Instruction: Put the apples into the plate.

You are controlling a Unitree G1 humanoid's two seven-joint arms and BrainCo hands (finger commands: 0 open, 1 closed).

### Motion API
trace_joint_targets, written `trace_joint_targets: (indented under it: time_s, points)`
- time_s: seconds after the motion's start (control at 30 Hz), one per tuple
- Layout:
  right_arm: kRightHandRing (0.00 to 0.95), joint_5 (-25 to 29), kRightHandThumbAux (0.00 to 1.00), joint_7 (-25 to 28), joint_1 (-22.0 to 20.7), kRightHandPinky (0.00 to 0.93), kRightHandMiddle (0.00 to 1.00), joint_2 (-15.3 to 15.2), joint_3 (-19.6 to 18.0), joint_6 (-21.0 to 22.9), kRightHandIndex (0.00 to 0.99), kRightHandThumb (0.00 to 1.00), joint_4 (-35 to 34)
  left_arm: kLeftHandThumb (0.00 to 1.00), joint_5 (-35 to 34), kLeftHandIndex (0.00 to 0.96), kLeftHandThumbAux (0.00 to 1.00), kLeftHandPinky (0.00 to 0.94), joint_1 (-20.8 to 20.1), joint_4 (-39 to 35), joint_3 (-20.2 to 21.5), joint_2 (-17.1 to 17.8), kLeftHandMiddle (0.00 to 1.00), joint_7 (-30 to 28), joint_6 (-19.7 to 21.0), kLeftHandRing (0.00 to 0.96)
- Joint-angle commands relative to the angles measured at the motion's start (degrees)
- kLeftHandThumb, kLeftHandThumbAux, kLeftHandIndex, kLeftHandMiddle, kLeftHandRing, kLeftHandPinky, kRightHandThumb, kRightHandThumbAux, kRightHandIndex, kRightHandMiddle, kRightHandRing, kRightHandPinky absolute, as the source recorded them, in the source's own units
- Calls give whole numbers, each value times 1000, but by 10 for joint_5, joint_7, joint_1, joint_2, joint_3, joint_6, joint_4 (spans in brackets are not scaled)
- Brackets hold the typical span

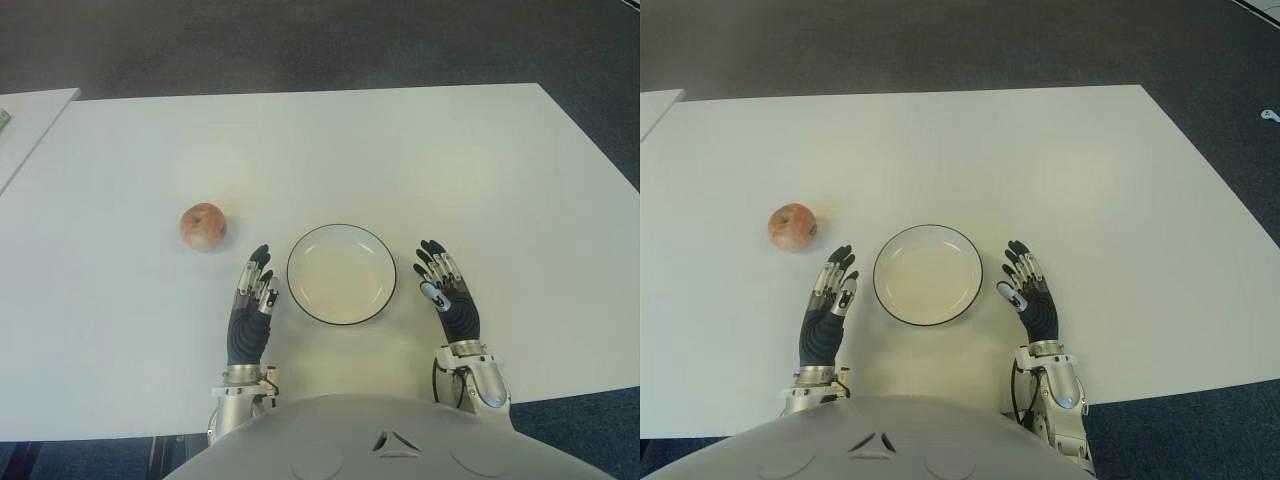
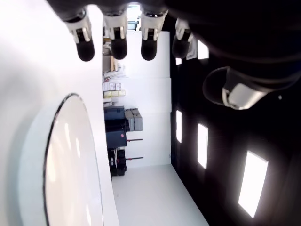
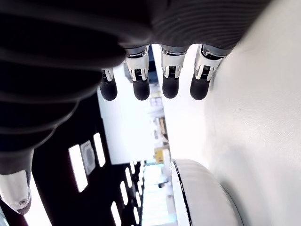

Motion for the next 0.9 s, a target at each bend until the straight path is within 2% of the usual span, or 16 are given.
trace_joint_targets:
  time_s: [0.03, 0.07, 0.13, 0.2, 0.3, 0.37, 0.63, 0.8, 0.9]
  points:
    - [0, -2, 570, -3, 4, 0, 0, 1, -2, 19, 0, 144, 22, 188, 65, 51, 399, 15, 15, -46, 19, -14, 52, 28, 80, 0]
    - [0, -3, 573, -3, 3, 0, 0, 1, -2, 19, 0, 143, 23, 162, 86, 32, 394, 9, 13, -57, 29, -6, 44, 29, 97, 0]
    - [0, -4, 575, -4, 2, 0, 0, 2, -3, 18, 0, 143, 25, 116, 193, 16, 385, 4, 8, -95, 69, 32, 27, 26, 153, 0]
    - [0, -4, 574, -5, 1, 0, 0, 2, -3, 19, 0, 142, 26, 84, 332, 8, 379, 2, -1, -131, 93, 62, 14, 23, 203, 0]
    - [0, -4, 570, -5, -2, 0, 0, 2, -3, 20, 0, 142, 29, 65, 432, 2, 374, 0, -12, -154, 110, 86, 4, 15, 233, 0]
    - [0, -3, 568, -4, -2, 0, 0, 2, -2, 21, 0, 143, 30, 77, 482, 0, 365, 0, -24, -189, 126, 104, 1, -31, 251, 0]
    - [0, 2, 564, 1, -8, 0, 0, 2, -3, 18, 0, 151, 39, 144, 549, 15, 358, 0, -70, -221, 143, 143, 0, -82, 279, 0]
    - [0, 4, 571, 3, -11, 0, 0, 4, -4, 11, 0, 161, 47, 213, 563, 33, 370, 0, -115, -225, 165, 174, 0, -110, 294, 0]
    - [0, 4, 574, 4, -14, 0, 0, 4, -5, 9, 0, 163, 52, 237, 565, 35, 374, 0, -157, -205, 180, 202, 0, -132, 304, 0]
